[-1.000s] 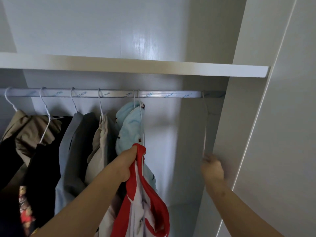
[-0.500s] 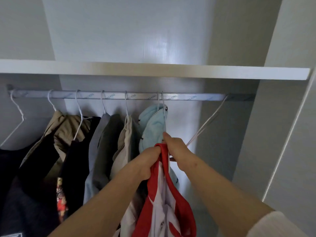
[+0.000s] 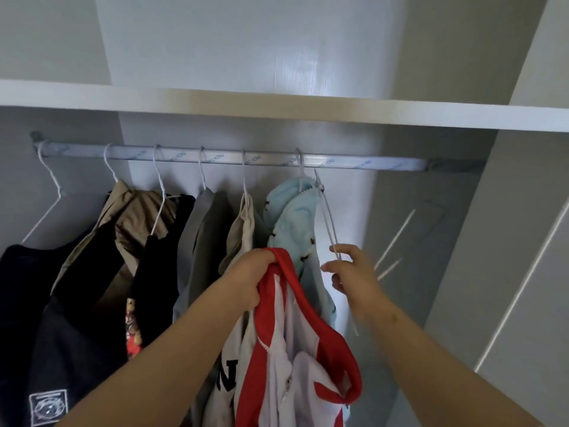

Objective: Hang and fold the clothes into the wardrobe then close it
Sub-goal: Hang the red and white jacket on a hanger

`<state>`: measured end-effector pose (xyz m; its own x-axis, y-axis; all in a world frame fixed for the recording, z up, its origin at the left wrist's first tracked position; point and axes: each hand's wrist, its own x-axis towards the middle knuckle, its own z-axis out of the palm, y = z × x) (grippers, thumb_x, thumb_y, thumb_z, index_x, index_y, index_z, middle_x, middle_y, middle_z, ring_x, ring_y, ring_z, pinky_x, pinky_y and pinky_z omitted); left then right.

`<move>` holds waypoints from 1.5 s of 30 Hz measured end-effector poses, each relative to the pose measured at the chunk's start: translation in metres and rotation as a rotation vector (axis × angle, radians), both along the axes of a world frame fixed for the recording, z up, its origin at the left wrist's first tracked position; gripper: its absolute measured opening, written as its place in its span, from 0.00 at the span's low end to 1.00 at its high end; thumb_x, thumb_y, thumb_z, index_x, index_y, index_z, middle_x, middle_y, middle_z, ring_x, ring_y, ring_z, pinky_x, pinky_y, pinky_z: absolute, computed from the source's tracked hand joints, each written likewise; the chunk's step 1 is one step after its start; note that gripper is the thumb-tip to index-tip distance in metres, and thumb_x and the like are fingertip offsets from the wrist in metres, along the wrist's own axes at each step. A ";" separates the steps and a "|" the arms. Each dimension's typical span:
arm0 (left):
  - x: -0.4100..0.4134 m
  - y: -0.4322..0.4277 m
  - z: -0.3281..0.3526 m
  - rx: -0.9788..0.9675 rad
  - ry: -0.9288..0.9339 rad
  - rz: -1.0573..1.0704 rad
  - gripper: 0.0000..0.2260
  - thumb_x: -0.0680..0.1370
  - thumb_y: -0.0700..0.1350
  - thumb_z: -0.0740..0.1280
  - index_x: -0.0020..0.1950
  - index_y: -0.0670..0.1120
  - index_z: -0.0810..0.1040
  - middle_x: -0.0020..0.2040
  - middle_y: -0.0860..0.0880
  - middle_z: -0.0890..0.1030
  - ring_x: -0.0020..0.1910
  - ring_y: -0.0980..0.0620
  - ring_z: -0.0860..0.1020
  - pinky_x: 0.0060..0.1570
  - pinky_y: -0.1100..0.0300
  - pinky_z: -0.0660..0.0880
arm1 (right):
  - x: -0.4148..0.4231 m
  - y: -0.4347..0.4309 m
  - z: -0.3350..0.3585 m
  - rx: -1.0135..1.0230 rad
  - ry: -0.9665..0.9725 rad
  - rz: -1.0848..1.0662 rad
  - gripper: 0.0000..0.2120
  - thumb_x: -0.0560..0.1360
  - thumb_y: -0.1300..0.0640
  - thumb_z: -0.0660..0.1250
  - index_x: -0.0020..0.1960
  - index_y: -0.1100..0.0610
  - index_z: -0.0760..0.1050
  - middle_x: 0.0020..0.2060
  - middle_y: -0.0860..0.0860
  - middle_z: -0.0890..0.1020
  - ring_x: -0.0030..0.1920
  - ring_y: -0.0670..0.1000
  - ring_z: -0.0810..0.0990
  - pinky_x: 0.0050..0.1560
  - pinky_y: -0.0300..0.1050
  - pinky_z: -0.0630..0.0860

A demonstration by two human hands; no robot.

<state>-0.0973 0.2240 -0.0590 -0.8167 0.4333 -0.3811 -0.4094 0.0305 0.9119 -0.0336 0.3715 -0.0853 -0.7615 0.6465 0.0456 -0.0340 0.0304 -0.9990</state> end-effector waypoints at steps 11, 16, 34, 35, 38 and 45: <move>0.040 -0.017 -0.013 0.008 -0.084 -0.019 0.08 0.69 0.34 0.58 0.30 0.39 0.73 0.21 0.44 0.74 0.18 0.47 0.73 0.21 0.61 0.75 | 0.086 -0.002 -0.058 -0.139 -0.091 -0.114 0.15 0.73 0.62 0.65 0.32 0.55 0.63 0.16 0.45 0.63 0.18 0.44 0.61 0.26 0.40 0.61; 0.068 -0.037 -0.020 -0.017 -0.107 0.010 0.07 0.73 0.38 0.62 0.36 0.38 0.76 0.25 0.42 0.78 0.21 0.46 0.76 0.22 0.59 0.76 | 0.120 -0.014 -0.069 -0.034 -0.193 -0.075 0.20 0.73 0.54 0.69 0.30 0.55 0.61 0.18 0.47 0.63 0.20 0.46 0.62 0.24 0.37 0.64; 0.191 -0.159 -0.030 -0.227 0.208 0.324 0.08 0.80 0.44 0.62 0.51 0.40 0.76 0.41 0.42 0.78 0.38 0.45 0.77 0.42 0.55 0.75 | 0.278 -0.092 -0.050 0.032 -0.001 0.205 0.19 0.77 0.54 0.62 0.30 0.58 0.78 0.16 0.45 0.66 0.17 0.43 0.62 0.19 0.33 0.61; 0.192 -0.165 -0.025 -0.207 0.201 0.329 0.07 0.80 0.43 0.62 0.46 0.41 0.76 0.40 0.42 0.78 0.37 0.46 0.76 0.38 0.56 0.75 | 0.279 -0.095 -0.047 0.006 -0.005 0.271 0.21 0.78 0.55 0.62 0.28 0.58 0.76 0.16 0.48 0.64 0.17 0.45 0.60 0.20 0.34 0.60; 0.196 -0.181 -0.009 -0.199 0.197 0.290 0.05 0.78 0.41 0.63 0.43 0.43 0.76 0.38 0.42 0.79 0.36 0.46 0.77 0.37 0.57 0.76 | 0.278 -0.109 -0.040 0.100 -0.098 0.407 0.23 0.78 0.56 0.63 0.25 0.59 0.73 0.15 0.49 0.64 0.16 0.46 0.59 0.20 0.34 0.60; 0.193 -0.226 0.003 -0.630 0.640 0.201 0.04 0.75 0.41 0.65 0.44 0.47 0.80 0.38 0.48 0.80 0.35 0.52 0.78 0.32 0.64 0.73 | 0.261 -0.139 -0.015 0.182 -0.173 0.492 0.21 0.78 0.53 0.62 0.27 0.59 0.72 0.16 0.48 0.64 0.17 0.45 0.61 0.21 0.35 0.63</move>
<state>0.0953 -0.0022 -0.0557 -0.9906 0.1263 0.0519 0.1163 0.5815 0.8052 0.2275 0.2321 -0.1000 -0.9781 0.2062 -0.0296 0.0769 0.2249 -0.9713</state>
